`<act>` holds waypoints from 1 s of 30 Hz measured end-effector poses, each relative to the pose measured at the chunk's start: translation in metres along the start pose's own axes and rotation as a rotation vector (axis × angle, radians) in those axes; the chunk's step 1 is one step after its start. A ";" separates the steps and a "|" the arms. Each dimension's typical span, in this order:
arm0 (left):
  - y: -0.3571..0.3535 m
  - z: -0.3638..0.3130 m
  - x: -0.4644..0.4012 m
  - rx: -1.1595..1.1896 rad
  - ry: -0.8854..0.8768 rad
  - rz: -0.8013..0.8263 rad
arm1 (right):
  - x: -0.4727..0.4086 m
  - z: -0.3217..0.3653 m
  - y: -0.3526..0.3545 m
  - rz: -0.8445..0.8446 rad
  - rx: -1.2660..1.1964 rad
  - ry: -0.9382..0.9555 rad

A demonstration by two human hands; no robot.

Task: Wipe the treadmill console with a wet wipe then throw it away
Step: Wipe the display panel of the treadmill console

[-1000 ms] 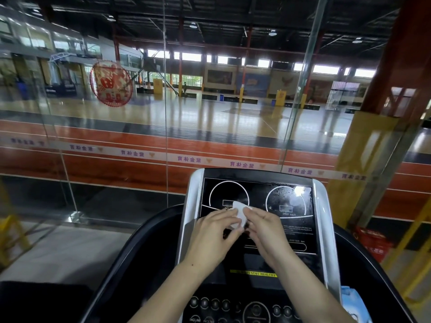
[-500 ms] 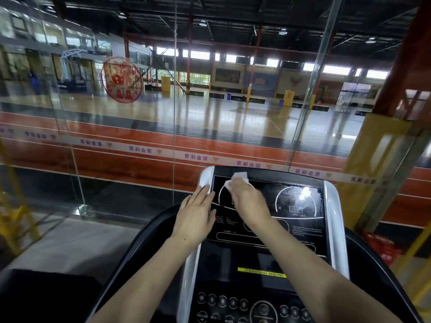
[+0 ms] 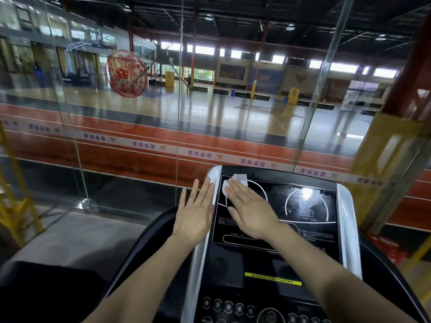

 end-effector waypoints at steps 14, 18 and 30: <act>-0.004 -0.001 0.002 -0.007 0.007 -0.017 | 0.017 0.009 -0.009 0.063 0.015 0.128; -0.005 -0.001 0.002 0.000 0.009 -0.017 | 0.015 0.006 -0.010 0.108 0.087 0.153; -0.006 -0.002 0.002 0.011 -0.010 -0.040 | 0.020 0.013 -0.014 0.152 0.048 0.164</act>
Point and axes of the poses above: each hand's wrist, its own x-axis away from the middle knuckle, its own y-axis out of the back of the hand, z = x × y, the point moved 4 cm from there along -x, towards the middle knuckle, and after that the axes turned 5 degrees about -z, right-handed, at the moved point
